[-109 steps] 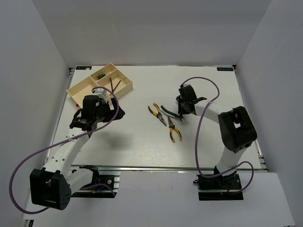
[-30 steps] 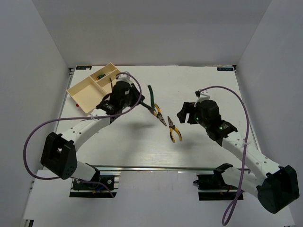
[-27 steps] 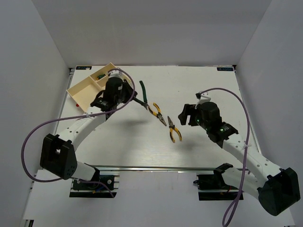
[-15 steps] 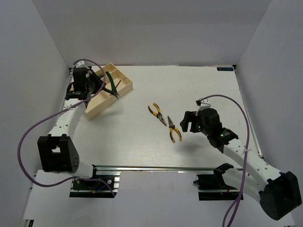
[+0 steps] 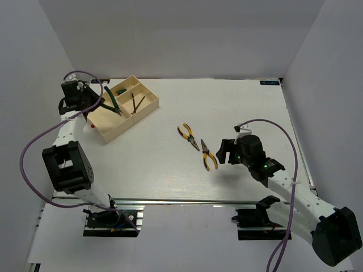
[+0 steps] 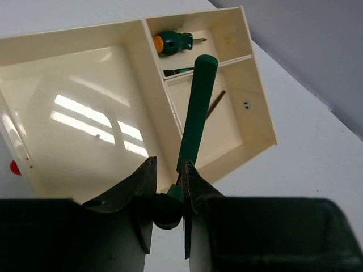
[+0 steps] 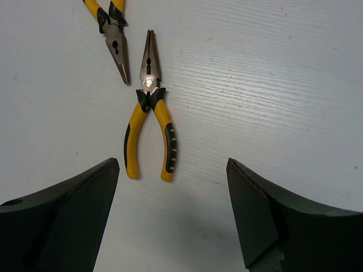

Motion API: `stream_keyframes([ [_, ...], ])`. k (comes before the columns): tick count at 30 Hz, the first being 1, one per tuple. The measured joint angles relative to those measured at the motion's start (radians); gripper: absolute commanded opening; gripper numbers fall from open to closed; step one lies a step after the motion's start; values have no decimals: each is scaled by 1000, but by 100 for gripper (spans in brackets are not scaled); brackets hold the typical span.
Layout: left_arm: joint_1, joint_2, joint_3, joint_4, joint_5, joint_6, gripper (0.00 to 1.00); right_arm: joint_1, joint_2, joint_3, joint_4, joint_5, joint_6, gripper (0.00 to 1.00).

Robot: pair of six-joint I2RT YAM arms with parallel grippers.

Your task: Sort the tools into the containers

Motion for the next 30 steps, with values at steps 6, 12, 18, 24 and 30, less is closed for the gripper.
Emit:
stream_keyframes([
  [6, 27, 54, -24, 46, 26, 0, 0, 0, -2, -4, 6, -4, 0, 82],
  [12, 45, 60, -88, 55, 14, 5, 12, 0, 2, -16, 26, -4, 0, 82],
  [18, 68, 109, -91, 62, 7, 13, 51, 0, 34, -23, 27, -4, 0, 79],
  [24, 70, 114, -102, 65, 11, 12, 79, 0, 116, -23, 25, -15, -2, 72],
  [30, 53, 92, -91, 30, 3, 32, 92, 0, 171, -22, 19, -33, -5, 60],
])
